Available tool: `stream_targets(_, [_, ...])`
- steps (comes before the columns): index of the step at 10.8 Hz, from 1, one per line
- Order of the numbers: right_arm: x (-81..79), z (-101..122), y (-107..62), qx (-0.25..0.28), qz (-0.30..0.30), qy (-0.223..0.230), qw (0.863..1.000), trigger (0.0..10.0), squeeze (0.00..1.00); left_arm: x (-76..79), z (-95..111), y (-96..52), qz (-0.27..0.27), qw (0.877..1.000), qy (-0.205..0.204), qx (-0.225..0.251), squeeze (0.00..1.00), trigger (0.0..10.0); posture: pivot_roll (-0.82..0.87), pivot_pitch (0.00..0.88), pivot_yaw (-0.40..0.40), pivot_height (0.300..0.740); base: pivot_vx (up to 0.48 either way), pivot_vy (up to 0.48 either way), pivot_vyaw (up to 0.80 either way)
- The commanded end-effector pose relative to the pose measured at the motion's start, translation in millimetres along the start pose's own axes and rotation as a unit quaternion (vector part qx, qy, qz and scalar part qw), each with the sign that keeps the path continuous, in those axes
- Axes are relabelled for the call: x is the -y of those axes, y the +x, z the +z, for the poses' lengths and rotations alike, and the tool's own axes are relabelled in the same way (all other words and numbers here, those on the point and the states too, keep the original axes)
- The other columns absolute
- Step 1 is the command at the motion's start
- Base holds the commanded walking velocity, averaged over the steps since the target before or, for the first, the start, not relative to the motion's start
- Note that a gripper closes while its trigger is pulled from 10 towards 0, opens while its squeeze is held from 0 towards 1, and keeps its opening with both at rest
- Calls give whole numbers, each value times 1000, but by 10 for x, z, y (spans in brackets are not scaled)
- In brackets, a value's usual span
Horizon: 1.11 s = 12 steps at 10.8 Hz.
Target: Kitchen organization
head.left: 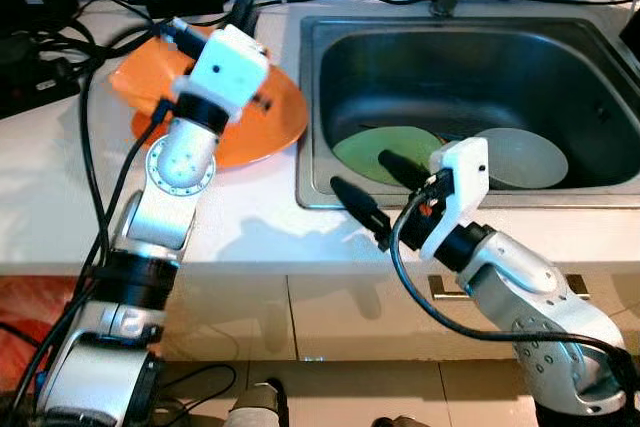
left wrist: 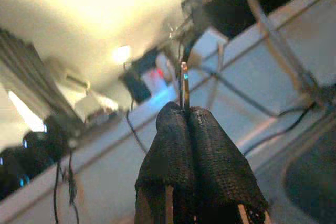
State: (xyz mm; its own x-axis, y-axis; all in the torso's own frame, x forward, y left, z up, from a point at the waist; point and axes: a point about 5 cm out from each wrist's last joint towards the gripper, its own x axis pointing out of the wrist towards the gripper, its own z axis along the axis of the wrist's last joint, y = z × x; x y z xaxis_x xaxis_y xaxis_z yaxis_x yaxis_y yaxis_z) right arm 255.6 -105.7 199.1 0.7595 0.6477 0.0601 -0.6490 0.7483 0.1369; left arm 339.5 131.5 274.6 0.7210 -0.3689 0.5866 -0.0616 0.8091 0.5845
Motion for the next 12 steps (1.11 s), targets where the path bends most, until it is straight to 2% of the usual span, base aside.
stream_targets(1, [52,32,6,12,-17,-4,1000,10000,0,57,90,-49,-13,1000,1,26,0,0,120,126,9,740,0,0,0])
stream_targets(3, [79,44,12,19,-27,-3,999,10000,0,114,227,-65,-23,998,-16,59,0,0,120,123,9,740,0,0,0])
stream_targets(4, [112,58,14,26,-41,-4,999,10000,0,144,307,-50,-22,996,-47,71,0,0,119,121,9,740,0,0,0])
stream_targets(5, [213,100,22,42,-79,-7,996,10000,0,150,391,72,12,981,-188,53,0,0,117,118,8,740,0,0,0])
stream_targets(6, [236,102,25,43,-85,-5,995,10000,0,150,460,132,14,970,-235,66,0,0,117,116,7,740,0,0,0])
stream_targets(7, [258,98,35,44,-89,-5,995,10000,0,72,521,251,42,942,-325,74,0,0,118,111,6,740,0,0,0])
stream_targets(8, [258,95,51,45,-92,-5,995,10000,0,12,542,301,47,925,-368,80,0,0,118,106,8,740,0,0,0])
stream_targets(9, [256,93,61,47,-92,-6,995,10000,0,-35,568,331,47,918,-383,90,0,0,118,104,9,740,0,0,0])
stream_targets(10, [260,97,64,50,-94,-4,994,10000,0,-83,612,379,50,892,-437,102,0,0,119,101,11,740,0,0,0])
stream_targets(11, [266,103,68,53,-96,-4,994,10000,0,-85,610,402,58,853,-508,99,0,0,118,99,12,740,0,0,0])
stream_targets(12, [266,108,73,56,-97,-3,994,10000,0,-75,585,404,70,819,-562,91,0,0,119,98,13,740,0,0,0])
